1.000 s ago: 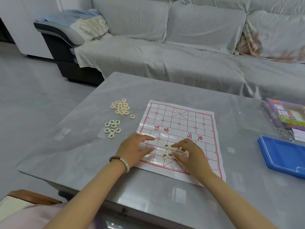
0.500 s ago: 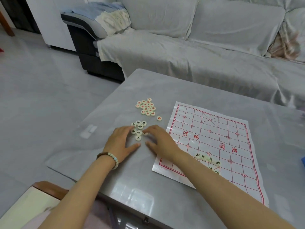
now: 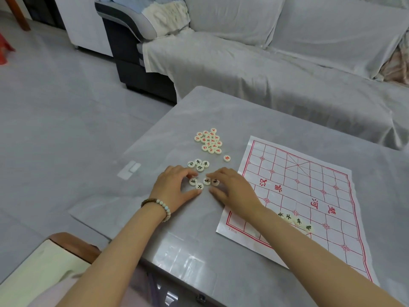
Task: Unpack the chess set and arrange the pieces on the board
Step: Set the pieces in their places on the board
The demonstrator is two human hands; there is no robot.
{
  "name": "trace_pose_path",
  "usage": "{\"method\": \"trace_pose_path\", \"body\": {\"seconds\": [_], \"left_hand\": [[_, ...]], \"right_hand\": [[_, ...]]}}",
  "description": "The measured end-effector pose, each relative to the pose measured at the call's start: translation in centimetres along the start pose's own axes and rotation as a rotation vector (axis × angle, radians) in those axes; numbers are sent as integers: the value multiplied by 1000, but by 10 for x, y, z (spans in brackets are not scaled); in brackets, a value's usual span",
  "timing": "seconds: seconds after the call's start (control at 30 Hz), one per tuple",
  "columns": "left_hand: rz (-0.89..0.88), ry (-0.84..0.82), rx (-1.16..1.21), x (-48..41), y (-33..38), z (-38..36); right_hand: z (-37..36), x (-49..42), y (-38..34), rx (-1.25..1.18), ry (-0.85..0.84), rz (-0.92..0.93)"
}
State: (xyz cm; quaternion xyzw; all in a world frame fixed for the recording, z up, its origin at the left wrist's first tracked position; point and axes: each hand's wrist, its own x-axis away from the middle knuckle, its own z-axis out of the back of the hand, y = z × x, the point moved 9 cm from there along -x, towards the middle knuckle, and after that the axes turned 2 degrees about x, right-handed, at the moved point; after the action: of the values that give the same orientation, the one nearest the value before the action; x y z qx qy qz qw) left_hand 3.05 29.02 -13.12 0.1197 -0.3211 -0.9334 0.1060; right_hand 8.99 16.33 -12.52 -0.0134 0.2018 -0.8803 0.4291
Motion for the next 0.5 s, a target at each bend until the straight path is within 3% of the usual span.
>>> {"method": "trace_pose_path", "body": {"seconds": [0.23, 0.5], "left_hand": [[-6, -52, -40, 1, 4, -2], [7, -89, -23, 2, 8, -6]], "right_hand": [[-2, -13, 2, -80, -30, -97], [13, -1, 0, -113, -17, -61]]}}
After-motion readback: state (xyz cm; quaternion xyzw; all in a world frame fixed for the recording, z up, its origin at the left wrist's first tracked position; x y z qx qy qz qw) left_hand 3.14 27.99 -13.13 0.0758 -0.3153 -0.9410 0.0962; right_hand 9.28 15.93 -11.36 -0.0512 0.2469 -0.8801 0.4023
